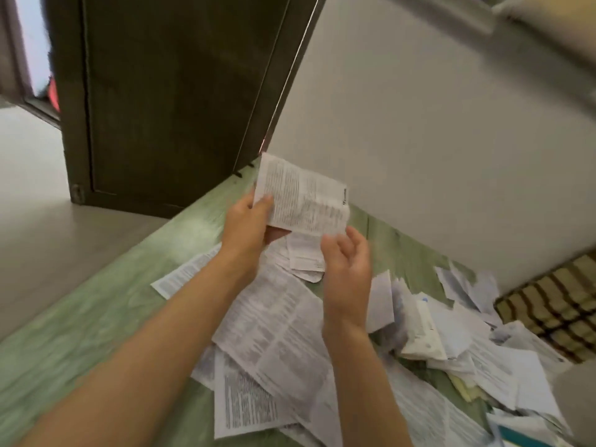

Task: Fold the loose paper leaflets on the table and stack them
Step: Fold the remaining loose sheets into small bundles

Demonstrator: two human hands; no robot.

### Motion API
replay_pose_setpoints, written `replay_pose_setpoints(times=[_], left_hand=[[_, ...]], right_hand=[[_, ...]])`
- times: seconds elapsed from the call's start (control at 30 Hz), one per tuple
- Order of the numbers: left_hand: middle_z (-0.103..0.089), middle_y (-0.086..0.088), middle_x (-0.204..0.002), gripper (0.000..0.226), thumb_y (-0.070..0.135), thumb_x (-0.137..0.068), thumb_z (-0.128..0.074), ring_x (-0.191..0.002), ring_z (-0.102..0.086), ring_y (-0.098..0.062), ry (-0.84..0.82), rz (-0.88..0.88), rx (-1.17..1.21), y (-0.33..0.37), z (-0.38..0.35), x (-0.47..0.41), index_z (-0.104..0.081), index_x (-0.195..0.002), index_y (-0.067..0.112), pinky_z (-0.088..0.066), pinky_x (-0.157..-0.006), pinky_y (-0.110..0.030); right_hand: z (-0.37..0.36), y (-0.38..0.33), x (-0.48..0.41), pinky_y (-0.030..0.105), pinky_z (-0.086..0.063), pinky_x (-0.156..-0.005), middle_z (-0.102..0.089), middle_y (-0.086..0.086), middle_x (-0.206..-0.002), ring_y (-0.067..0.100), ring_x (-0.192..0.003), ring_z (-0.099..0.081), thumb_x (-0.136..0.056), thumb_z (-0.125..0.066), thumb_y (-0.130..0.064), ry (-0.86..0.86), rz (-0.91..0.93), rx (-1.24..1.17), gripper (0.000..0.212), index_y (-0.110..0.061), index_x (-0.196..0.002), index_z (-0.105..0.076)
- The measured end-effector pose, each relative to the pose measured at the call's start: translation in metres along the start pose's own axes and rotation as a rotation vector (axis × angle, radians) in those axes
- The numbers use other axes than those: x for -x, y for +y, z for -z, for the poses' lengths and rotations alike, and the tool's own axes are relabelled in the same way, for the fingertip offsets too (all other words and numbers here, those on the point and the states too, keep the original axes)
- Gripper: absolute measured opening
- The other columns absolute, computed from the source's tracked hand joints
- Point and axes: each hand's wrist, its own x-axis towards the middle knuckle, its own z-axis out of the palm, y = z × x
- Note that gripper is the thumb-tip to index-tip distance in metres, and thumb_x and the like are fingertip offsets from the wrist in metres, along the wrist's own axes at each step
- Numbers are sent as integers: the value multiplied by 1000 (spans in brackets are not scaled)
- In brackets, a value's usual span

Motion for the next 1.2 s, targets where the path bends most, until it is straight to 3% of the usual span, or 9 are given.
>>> replay_pose_setpoints(times=[0.1, 0.27, 0.4, 0.53, 0.7, 0.8, 0.93, 1.1, 1.2], left_hand=[[-68, -13, -103, 23, 7, -98, -41, -95, -66, -26, -89, 265, 264, -1, 9, 2, -56, -115, 4, -60, -70, -32], [-71, -15, -103, 21, 2, -92, -40, -102, -66, -31, -290, 416, 279, -5, 6, 2, -59, -101, 7, -57, -81, -39], [-69, -18, -108, 28, 3, -91, -39, -103, -66, -32, -377, 425, 254, -8, 2, -7, -55, -115, 2, -57, -81, -39], [-68, -22, -108, 31, 3, -86, -42, -104, -65, -36, -374, 467, 308, -10, 4, -12, -53, -114, 1, -55, -82, -43], [-71, -19, -99, 28, 7, -78, -54, -94, -68, -33, -362, 397, 198, -3, 3, -15, -58, -105, 4, -57, -79, -40], [-71, -21, -97, 18, 0, -88, -46, -90, -69, -32, -355, 411, 185, -2, 0, -11, -57, -102, 0, -58, -75, -37], [-70, -22, -99, 24, -6, -89, -40, -89, -70, -32, -367, 463, 168, -4, -3, -11, -56, -105, 1, -59, -72, -36], [-69, -20, -106, 33, -11, -87, -41, -95, -68, -33, -325, 425, 97, -7, -1, -15, -57, -112, 4, -57, -78, -41], [-68, -23, -108, 39, -11, -82, -43, -97, -67, -34, -370, 450, 80, -9, 0, -15, -55, -118, -1, -56, -80, -42]], right_hand=[[-19, 12, -3, 34, -38, -109, -47, -9, -137, 10, -130, -43, -94, -53, -39, 85, 33, -36, 51, -23, -140, -38], [-23, 27, 0, 24, -42, -104, -44, -7, -141, 7, -130, -42, -87, -53, -56, 143, 121, 15, 66, -25, -143, -35], [-20, 19, -3, 16, -52, -85, -51, -12, -131, 1, -111, -58, -78, -64, -35, 156, 16, -251, 79, -23, -145, -25], [-20, 21, -10, 6, -49, -62, -43, -13, -133, -16, -84, -59, -79, -69, -18, 193, -70, -361, 89, -27, -148, -14], [-23, 23, -13, 14, -53, -67, -47, -13, -125, -4, -83, -64, -75, -74, -10, 309, 29, -314, 86, -30, -142, -23], [-21, 23, -11, 17, -55, -68, -47, -5, -126, 1, -79, -64, -74, -75, -7, 332, 19, -321, 88, -30, -141, -23], [-24, 31, -6, 28, -57, -79, -40, 4, -136, 5, -95, -63, -76, -75, -5, 365, 66, -206, 96, -40, -143, -16], [-24, 25, -9, 14, -50, -86, -39, -32, -129, -5, -105, -58, -76, -72, -2, 415, 118, -254, 100, -39, -145, -10], [-24, 24, -8, 13, -50, -82, -50, -16, -122, -2, -86, -60, -73, -76, -9, 431, 54, -287, 89, -37, -136, -20]])
